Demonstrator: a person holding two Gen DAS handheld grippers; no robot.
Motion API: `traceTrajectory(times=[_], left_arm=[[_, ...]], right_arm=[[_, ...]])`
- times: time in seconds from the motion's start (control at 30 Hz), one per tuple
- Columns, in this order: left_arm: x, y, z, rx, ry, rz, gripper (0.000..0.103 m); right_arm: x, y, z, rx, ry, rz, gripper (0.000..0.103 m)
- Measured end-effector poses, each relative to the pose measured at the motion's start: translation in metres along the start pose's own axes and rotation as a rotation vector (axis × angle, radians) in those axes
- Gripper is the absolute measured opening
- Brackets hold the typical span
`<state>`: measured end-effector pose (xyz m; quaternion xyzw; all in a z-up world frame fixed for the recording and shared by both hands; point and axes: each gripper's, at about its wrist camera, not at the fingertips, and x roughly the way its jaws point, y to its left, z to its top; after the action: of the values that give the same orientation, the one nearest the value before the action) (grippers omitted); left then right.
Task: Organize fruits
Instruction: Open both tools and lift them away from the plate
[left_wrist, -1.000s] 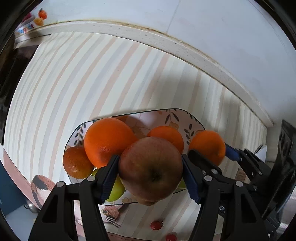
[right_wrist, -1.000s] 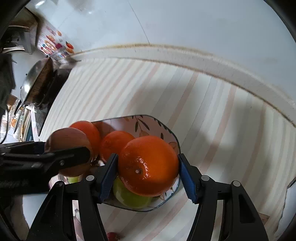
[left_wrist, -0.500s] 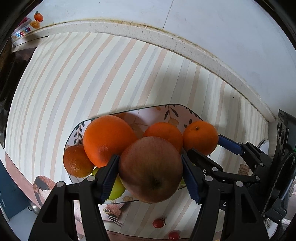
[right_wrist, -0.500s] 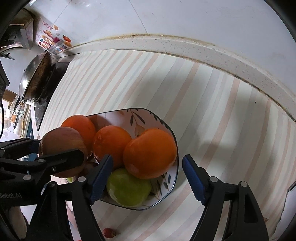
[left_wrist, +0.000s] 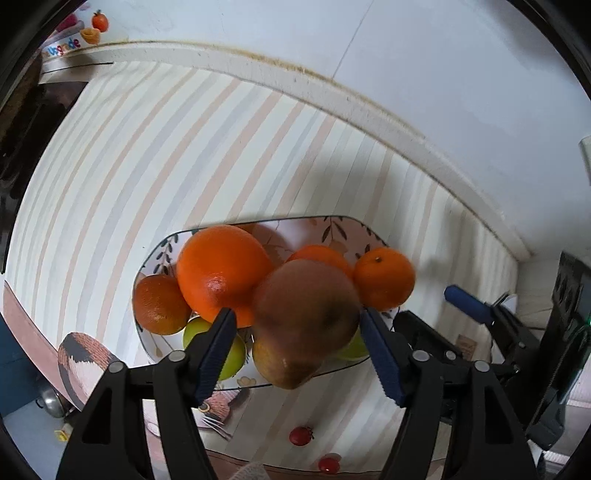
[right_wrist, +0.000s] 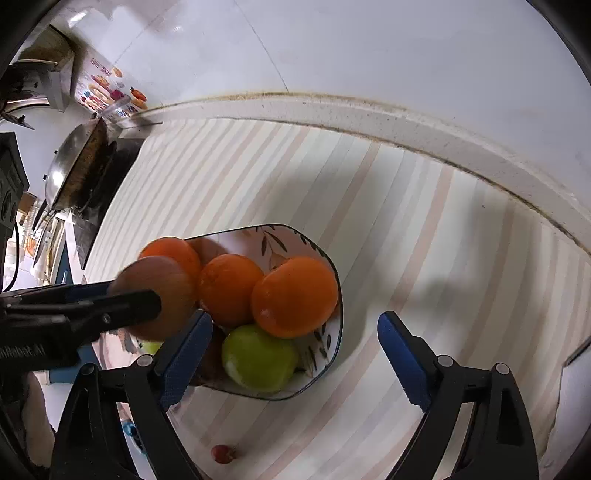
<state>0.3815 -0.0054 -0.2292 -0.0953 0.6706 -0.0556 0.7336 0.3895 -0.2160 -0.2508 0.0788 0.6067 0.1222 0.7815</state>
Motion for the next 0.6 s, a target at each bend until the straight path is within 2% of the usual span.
traceTrajectory(times=[0.2, 0.43, 0.6], left_arm=[[-0.021, 0.011, -0.013, -0.012, -0.073, 0.027, 0.083], [-0.033, 0.03, -0.034, -0.053, -0.121, 0.073, 0.083], [-0.055, 0.033, -0.068, -0.055, -0.186, 0.105, 0.083]], right_arm=[[-0.021, 0.008, -0.008, -0.002, -0.032, -0.013, 0.096], [-0.042, 0.012, -0.009, -0.004, -0.065, -0.046, 0.096], [-0.078, 0.026, -0.03, -0.039, -0.126, -0.092, 0.098]])
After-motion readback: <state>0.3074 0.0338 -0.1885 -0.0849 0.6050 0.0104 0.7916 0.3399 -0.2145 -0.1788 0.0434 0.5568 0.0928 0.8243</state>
